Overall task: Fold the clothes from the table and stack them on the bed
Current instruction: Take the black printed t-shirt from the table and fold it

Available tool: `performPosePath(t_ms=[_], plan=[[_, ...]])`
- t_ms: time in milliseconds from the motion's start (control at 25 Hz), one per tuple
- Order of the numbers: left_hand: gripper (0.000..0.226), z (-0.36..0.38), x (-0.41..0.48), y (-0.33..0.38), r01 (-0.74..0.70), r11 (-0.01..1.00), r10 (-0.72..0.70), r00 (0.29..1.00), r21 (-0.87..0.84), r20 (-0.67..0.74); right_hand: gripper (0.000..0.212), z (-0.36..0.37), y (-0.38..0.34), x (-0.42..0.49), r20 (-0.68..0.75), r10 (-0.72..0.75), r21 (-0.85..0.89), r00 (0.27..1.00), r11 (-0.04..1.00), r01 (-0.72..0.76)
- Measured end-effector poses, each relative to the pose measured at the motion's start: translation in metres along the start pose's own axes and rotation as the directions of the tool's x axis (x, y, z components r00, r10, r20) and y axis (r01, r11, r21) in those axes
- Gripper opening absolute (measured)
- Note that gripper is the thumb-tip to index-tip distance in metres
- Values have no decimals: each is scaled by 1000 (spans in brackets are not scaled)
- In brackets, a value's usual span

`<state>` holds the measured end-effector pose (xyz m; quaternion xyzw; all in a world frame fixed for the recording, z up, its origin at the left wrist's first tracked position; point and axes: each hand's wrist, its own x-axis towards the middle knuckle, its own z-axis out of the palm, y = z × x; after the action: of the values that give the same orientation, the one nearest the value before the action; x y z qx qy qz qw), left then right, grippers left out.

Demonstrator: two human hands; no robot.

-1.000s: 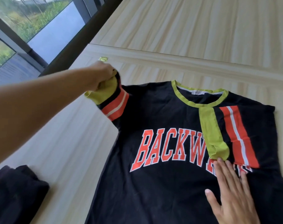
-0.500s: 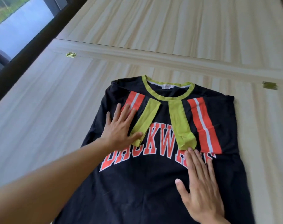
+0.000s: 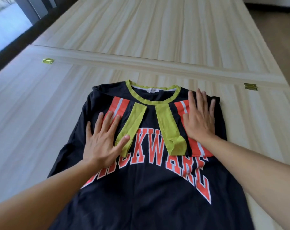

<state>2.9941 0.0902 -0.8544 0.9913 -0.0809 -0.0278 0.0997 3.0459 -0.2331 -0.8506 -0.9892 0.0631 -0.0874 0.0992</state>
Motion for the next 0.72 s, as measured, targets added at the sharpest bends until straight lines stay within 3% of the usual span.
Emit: performPosePath(t_ms=[80, 160, 200, 320, 400, 560, 720], plan=[[59, -17, 29, 2, 29, 992, -41, 994, -119, -97, 73, 12, 11, -5, -24, 10, -39, 1000, 999, -11], [43, -32, 78, -1, 22, 1000, -20, 990, 13, -137, 74, 16, 13, -3, -3, -19, -15, 1000, 1000, 19], [52, -36, 102, -3, -5, 993, 17, 995, 121, -99, 74, 15, 12, 0, 8, -14, 7, 1000, 1000, 14], [73, -37, 149, -2, -6, 971, -24, 992, 240, 120, 74, 18, 12, 0, -34, -9, 28, 999, 1000, 10], [65, -36, 151, 2, -28, 946, -20, 990, 324, 142, 72, 16, 11, -1, -119, 2, 5, 993, 1000, -1], [12, -43, 115, 15, -78, 949, 70, 997, 306, 38, 42, 9, 8, -11, -189, 15, -26, 982, 999, -20], [12, -73, 69, 20, -107, 932, 123, 992, 347, -22, 31, -19, 6, -34, -73, 64, -26, 995, 997, -66]])
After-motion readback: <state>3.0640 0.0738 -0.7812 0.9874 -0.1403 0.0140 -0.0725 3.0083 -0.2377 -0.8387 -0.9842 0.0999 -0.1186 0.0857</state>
